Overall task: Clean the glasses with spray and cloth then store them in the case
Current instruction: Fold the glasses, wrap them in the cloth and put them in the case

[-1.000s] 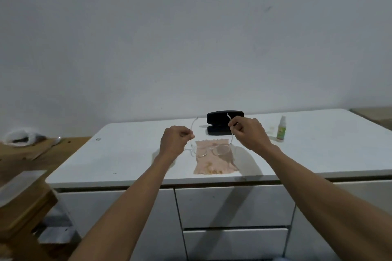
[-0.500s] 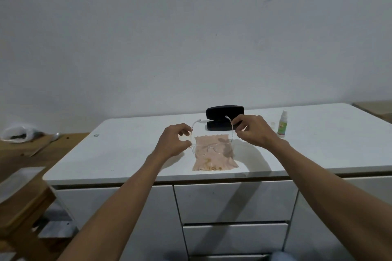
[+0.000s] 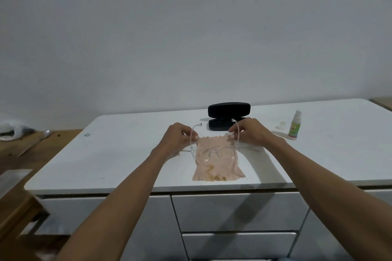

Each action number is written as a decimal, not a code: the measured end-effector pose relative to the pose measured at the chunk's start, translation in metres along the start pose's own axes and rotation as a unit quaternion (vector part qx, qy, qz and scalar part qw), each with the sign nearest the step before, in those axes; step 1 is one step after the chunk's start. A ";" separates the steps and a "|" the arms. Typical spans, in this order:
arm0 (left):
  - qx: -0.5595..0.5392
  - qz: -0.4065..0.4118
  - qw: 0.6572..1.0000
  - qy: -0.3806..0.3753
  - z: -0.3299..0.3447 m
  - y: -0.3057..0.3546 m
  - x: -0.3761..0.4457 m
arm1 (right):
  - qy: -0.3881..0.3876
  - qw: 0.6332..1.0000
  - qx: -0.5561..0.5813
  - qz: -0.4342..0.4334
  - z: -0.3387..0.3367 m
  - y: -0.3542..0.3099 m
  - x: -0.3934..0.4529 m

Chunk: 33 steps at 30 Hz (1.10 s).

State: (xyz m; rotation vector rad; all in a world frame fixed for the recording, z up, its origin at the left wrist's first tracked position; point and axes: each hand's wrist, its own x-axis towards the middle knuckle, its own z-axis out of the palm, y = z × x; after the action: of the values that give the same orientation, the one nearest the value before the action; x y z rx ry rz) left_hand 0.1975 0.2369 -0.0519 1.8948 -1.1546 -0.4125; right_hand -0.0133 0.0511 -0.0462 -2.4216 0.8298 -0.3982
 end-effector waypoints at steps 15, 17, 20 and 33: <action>-0.022 -0.015 0.992 -0.121 0.001 0.013 0.021 | -0.109 0.991 0.074 0.011 -0.012 -0.014 0.019; -0.024 -0.009 0.989 -0.146 -0.008 0.016 0.022 | -0.123 0.985 0.118 0.020 -0.019 -0.015 0.016; -0.012 -0.012 0.984 -0.175 -0.019 0.014 0.022 | -0.153 0.976 0.151 0.035 -0.029 -0.016 0.011; -0.030 -0.103 0.949 -0.296 -0.024 0.036 0.013 | -0.265 0.927 0.241 0.111 -0.030 -0.025 -0.005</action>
State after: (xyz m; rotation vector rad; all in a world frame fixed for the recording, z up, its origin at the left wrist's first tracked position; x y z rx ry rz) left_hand 0.2000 0.2306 -0.0071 1.8973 -1.2955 -1.1806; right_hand -0.0181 0.0584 -0.0082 -1.8175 0.6542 0.1338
